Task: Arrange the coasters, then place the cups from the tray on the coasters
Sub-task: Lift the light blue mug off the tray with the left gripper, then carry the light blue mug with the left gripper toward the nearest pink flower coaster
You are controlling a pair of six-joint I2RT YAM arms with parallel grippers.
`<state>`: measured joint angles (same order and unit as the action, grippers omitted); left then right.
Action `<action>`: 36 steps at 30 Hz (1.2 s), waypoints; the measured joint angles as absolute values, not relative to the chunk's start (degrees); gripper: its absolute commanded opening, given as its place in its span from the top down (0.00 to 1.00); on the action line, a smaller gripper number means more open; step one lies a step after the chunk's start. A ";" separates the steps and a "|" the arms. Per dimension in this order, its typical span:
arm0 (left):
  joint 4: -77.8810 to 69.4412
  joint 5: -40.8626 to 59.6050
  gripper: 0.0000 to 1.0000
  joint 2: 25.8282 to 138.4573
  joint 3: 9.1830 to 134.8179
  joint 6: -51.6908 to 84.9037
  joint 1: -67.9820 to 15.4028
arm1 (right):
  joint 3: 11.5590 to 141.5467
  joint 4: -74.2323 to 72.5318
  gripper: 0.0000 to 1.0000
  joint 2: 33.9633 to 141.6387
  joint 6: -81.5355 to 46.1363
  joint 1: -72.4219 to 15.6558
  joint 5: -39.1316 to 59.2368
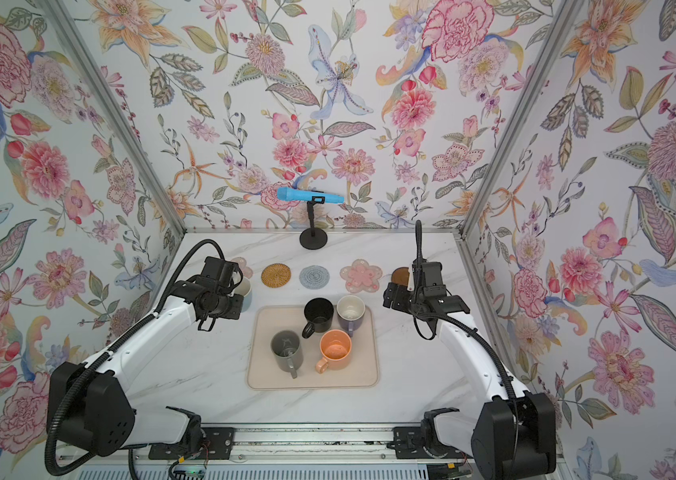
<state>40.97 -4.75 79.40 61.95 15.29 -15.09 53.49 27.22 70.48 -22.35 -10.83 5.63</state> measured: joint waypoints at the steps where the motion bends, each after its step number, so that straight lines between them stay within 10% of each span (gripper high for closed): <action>1: 40.95 -4.78 1.00 79.57 62.59 15.16 -14.13 | 53.49 27.22 0.09 70.48 -22.37 -10.83 5.63; 36: 39.03 -4.78 1.00 97.45 80.34 12.58 -6.70 | 53.52 29.45 0.09 71.11 -24.14 -12.12 6.61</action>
